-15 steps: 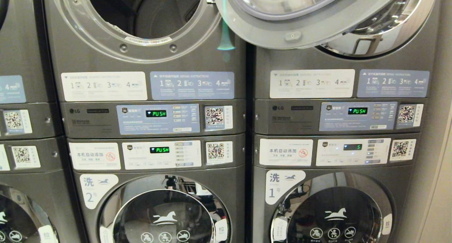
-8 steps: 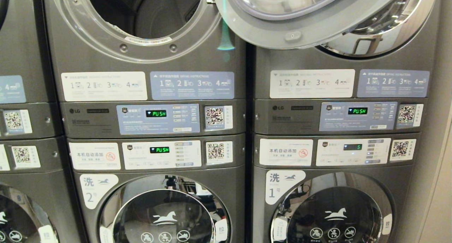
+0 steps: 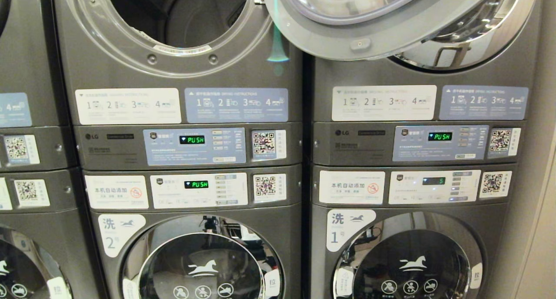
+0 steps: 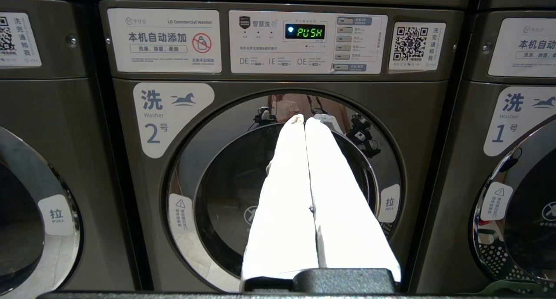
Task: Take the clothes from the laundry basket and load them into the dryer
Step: Take the clothes out of the basket
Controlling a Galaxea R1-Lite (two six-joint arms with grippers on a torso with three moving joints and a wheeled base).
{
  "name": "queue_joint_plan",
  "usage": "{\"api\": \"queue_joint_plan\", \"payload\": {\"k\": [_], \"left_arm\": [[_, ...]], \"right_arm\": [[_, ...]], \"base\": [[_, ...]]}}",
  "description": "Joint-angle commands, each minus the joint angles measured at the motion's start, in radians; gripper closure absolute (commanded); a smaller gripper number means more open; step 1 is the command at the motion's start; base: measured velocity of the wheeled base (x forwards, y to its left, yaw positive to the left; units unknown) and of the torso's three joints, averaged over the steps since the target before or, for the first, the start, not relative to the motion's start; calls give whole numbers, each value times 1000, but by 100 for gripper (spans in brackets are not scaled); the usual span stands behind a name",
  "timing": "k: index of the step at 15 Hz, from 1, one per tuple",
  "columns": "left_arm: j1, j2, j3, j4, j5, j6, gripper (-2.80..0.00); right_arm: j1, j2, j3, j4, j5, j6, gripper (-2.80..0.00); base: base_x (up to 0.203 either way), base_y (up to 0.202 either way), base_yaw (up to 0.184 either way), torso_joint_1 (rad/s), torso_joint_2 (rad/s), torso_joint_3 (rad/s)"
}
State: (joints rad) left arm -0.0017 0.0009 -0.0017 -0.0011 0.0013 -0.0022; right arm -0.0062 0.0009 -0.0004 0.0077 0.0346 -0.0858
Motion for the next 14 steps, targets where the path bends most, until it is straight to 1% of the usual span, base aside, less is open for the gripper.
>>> {"api": "queue_joint_plan", "payload": {"k": [1, 3, 5, 14], "left_arm": [[0, -1, 0, 0, 0, -1, 0], [0, -1, 0, 0, 0, -1, 0], [0, -1, 0, 0, 0, -1, 0], [1, -2, 0, -2, -1, -7, 0]], "right_arm": [[0, 1, 0, -1, 1, -2, -280], [0, 0, 0, 0, 1, -1, -280], [0, 1, 0, 0, 1, -1, -280], [0, 1, 0, -2, 1, 0, -280]], "base": [[0, 0, 0, 0, 0, 0], [0, 0, 0, -1, 3, -26], [0, 0, 0, 2, 3, -135], [0, 0, 0, 2, 2, -193]]}}
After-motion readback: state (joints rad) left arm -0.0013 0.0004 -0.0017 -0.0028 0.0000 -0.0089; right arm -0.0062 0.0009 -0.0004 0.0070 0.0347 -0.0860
